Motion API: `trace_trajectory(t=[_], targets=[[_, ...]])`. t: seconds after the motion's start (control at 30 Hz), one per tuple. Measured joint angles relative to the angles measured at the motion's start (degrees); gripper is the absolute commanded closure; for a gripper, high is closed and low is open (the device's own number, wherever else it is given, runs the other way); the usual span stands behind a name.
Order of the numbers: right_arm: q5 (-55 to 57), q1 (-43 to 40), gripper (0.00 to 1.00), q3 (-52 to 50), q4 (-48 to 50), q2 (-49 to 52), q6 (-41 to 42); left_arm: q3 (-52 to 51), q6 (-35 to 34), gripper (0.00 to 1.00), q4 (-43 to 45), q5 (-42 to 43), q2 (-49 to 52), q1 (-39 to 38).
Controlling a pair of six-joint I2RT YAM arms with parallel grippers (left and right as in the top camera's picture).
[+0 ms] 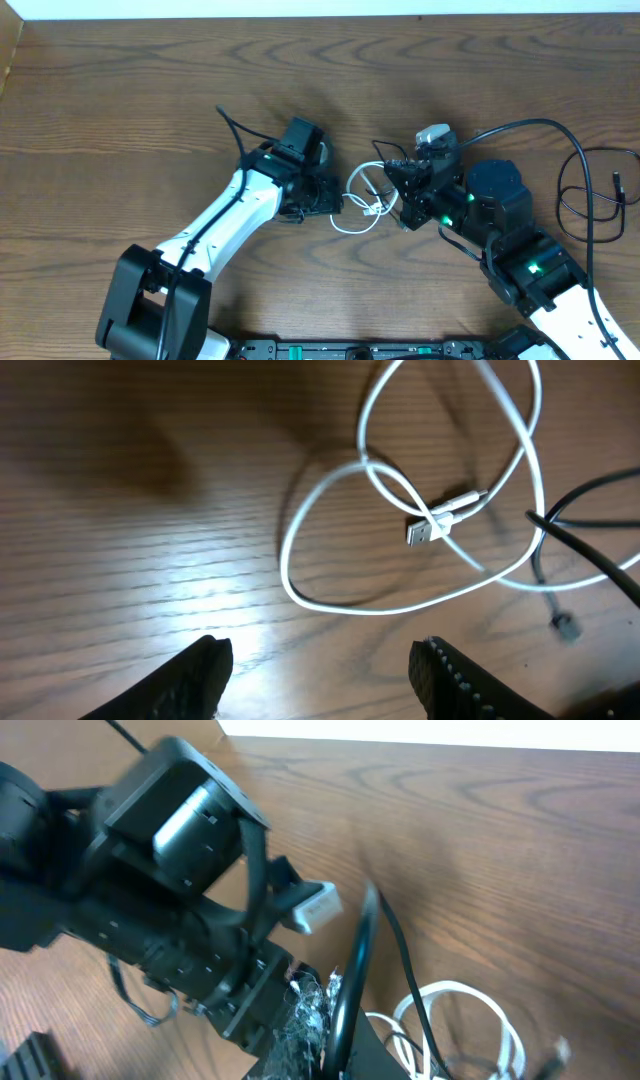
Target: Untangle cables
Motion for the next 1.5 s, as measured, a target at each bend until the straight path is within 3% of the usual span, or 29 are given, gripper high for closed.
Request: trace_trajectory(t=[0.2,0.37,0.6,0.87,1.07,1.5], targets=[[-2.21,0.0,0.99,-0.02,8.55,-1.51,0.28,0.0,0.74,0.33,1.25,1.92,0.09,-0.33],[-3.54,0.0,0.99,-0.02,14.67,-4.76,0.68,0.0,3.96,0.33,6.16,11.37,0.09,-0.33],[2.4,0.0,0.99,0.07,6.49,-5.77,1.4,0.0,8.5,0.33,11.08,25.7,0.09,-0.37],[2.67,0.0,0.99,0.07,2.8,-4.83,3.04,0.0,8.83,0.33,15.32,28.92,0.09,-0.37],[-3.65,-0.02,0.99,0.07,8.66,-4.83,5.14,0.0,5.22,0.33,20.13,28.87,0.09,-0.37],[-15.39,0.0,0.99,0.07,11.76,-4.83,7.06,0.0,-12.35,0.32,27.43,23.15,0.09,-0.37]])
